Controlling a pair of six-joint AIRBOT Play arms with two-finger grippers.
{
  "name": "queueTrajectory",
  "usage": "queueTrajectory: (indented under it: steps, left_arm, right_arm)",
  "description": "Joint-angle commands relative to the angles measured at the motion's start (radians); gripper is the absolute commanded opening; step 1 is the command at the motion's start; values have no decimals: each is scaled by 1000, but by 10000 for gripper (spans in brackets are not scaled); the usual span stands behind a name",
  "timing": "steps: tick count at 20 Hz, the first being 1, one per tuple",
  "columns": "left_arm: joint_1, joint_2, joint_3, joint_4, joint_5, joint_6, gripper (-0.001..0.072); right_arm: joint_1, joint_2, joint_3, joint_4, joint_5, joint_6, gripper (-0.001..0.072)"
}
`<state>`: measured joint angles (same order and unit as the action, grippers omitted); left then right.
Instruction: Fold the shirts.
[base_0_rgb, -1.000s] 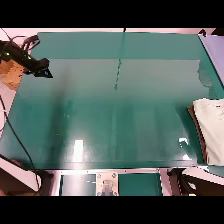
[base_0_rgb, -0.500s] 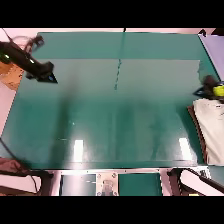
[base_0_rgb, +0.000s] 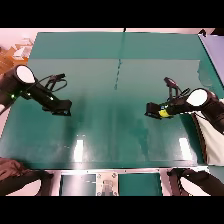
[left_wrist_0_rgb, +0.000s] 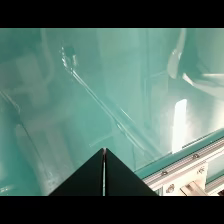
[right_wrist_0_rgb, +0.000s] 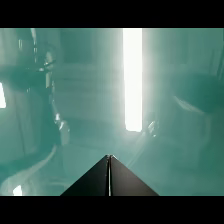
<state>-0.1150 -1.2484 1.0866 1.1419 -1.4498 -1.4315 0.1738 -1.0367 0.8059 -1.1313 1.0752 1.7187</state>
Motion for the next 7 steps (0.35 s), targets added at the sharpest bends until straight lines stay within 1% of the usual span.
queueTrajectory:
  steps: [1,7]
  left_arm:
    - [-9,21,-42,2,35,0,21]
    - [-9,21,-42,2,79,0,21]
  right_arm:
    - [54,4,-20,6,-24,9,22]
    - [53,4,-20,6,-24,9,22]
